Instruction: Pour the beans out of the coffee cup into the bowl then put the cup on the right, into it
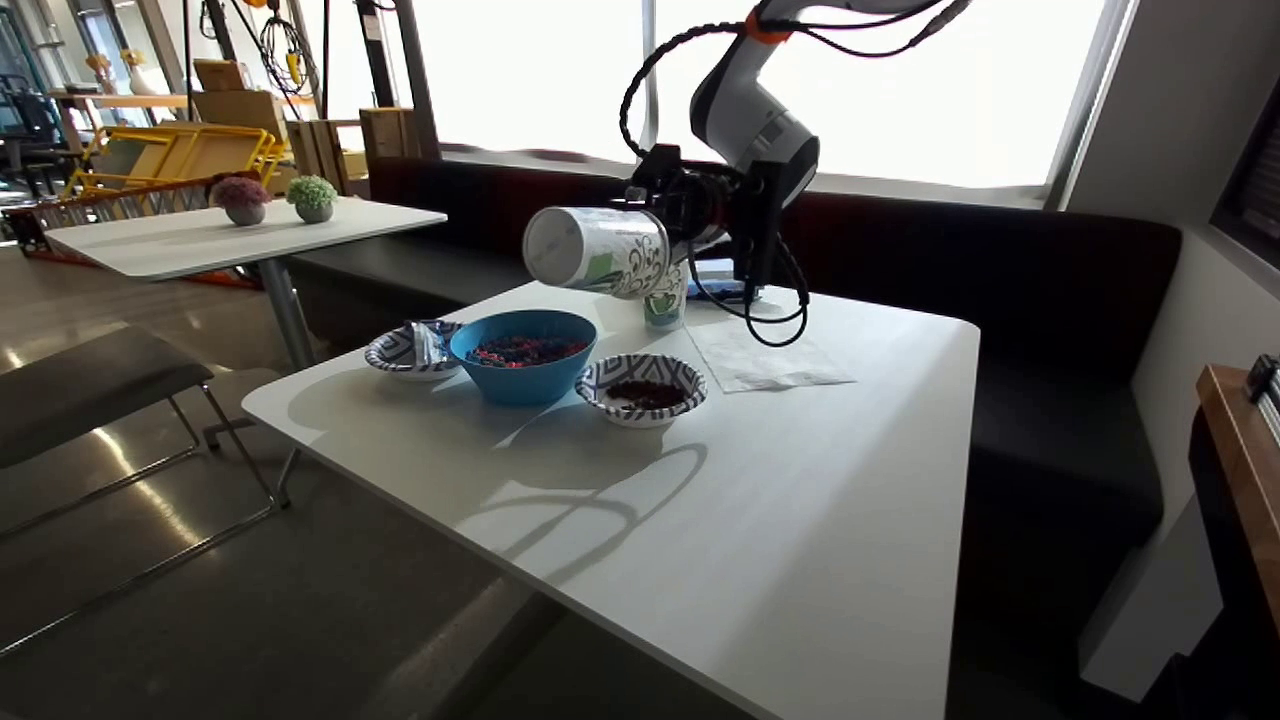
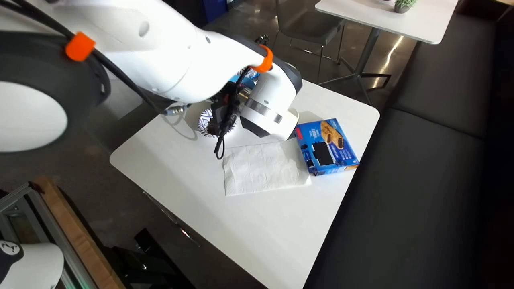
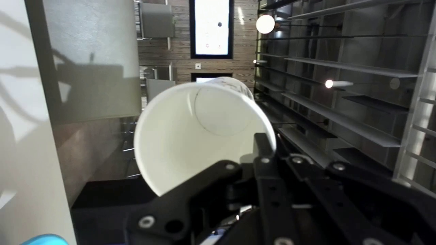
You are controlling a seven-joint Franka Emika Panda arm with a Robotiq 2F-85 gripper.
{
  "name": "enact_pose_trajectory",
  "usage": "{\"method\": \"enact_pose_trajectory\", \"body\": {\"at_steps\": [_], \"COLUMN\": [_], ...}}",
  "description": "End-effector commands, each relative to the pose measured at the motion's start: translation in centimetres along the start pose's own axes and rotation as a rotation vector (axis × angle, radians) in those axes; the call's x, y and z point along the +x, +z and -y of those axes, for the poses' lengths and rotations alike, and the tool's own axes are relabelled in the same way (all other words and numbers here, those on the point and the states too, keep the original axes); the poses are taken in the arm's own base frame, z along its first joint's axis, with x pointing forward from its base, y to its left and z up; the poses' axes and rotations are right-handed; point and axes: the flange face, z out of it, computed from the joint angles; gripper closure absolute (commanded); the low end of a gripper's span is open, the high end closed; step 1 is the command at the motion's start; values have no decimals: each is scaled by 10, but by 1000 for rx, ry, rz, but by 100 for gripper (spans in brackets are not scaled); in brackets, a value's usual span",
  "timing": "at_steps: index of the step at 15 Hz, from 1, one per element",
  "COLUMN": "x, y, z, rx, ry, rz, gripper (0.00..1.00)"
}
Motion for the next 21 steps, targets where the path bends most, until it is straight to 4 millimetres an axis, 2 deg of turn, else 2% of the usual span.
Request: {"method": "enact_pose_trajectory", "body": {"at_steps": [1,4,8,12,15,18,21], "x": [-8,-7,-10,-3,15,40,58], "y": [20,27,25,27,40,59,73], "z": [37,66,109,138,144,132,121], "rx": [-174,-307,-486,-686,-849,-1016,-1186], "ry": [51,74,98,108,81,55,54], "rz": [-43,-77,-129,-173,-191,-185,-161], "gripper": [99,99,99,99,99,99,99]}}
